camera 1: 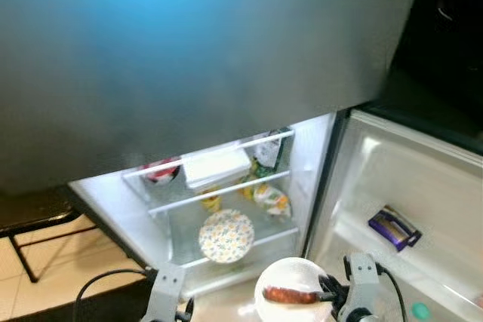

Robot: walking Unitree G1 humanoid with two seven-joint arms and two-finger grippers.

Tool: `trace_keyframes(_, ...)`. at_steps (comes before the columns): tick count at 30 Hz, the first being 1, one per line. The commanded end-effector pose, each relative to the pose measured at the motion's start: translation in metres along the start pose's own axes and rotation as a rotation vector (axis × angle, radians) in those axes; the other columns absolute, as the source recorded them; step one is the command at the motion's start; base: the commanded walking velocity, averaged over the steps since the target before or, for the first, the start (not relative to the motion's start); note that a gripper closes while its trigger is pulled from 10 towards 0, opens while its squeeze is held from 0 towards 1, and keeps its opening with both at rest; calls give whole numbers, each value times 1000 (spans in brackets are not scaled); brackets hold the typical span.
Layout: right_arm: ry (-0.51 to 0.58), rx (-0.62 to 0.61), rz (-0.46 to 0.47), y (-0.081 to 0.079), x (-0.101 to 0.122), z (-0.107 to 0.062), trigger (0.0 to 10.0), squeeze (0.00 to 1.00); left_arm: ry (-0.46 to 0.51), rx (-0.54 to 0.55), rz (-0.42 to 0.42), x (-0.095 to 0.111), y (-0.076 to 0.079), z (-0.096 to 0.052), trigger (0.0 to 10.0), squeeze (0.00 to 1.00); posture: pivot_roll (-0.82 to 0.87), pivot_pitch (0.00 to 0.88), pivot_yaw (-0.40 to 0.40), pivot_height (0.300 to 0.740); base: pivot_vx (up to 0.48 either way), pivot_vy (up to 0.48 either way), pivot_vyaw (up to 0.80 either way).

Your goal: Restocking fridge

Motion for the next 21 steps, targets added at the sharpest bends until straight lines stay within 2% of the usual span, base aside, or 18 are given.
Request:
trace_keyframes(1, 5, 4, -7, 0, 1, 0, 10000, 0, -38, 13, -15, -13, -4, -4, 10000, 0, -73, 99, 42, 717, 0, 0, 788)
trace_keyframes(17, -3, -6, -11, 1, -1, -1, 10000, 0, -47, 17, -21, -13, -5, -4, 10000, 0, -74, 98, 44, 717, 0, 0, 785)
trace_keyframes(21, -10, -41, -5, 8, -1, -1, 10000, 0, -49, 27, -32, -13, -6, -3, 10000, 0, -74, 101, 45, 717, 0, 0, 616)
Point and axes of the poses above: a point about 5 cm out from each wrist's last joint towards the gripper, its own z axis pointing out of the wrist towards the gripper, its own x axis along the axis of the wrist's last joint, y = z × x, the point moved 4 cm from there along z, pointing out of the wrist towards the gripper, and after that the axes turned 12 degrees about -z, right-handed, at the moved point
